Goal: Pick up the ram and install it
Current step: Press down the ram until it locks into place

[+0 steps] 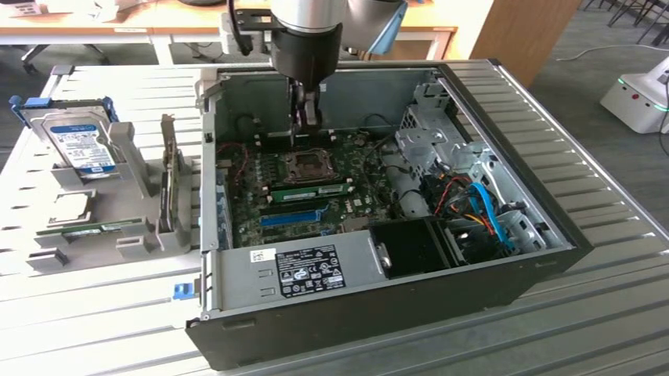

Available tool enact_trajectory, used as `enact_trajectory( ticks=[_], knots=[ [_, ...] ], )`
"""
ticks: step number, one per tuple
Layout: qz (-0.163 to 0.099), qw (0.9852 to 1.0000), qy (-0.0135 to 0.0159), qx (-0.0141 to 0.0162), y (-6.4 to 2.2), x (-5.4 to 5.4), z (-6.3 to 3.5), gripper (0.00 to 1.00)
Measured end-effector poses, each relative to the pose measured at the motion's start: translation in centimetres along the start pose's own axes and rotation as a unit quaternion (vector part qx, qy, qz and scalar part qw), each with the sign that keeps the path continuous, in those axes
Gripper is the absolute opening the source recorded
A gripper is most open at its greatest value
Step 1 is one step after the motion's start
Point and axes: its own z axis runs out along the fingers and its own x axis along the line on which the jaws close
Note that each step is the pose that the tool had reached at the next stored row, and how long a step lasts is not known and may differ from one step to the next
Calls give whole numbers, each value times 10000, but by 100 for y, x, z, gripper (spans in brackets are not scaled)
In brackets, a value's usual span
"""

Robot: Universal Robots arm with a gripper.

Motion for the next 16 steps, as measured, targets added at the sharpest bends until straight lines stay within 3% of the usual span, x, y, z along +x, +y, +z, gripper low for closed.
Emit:
enact_trajectory(
  ticks=[4, 16],
  knots=[
    [-1, 10000, 2, -1, -12, 0, -2, 11],
    [1, 10000, 1, 0, -208, 1, -2, 11]
  ],
)
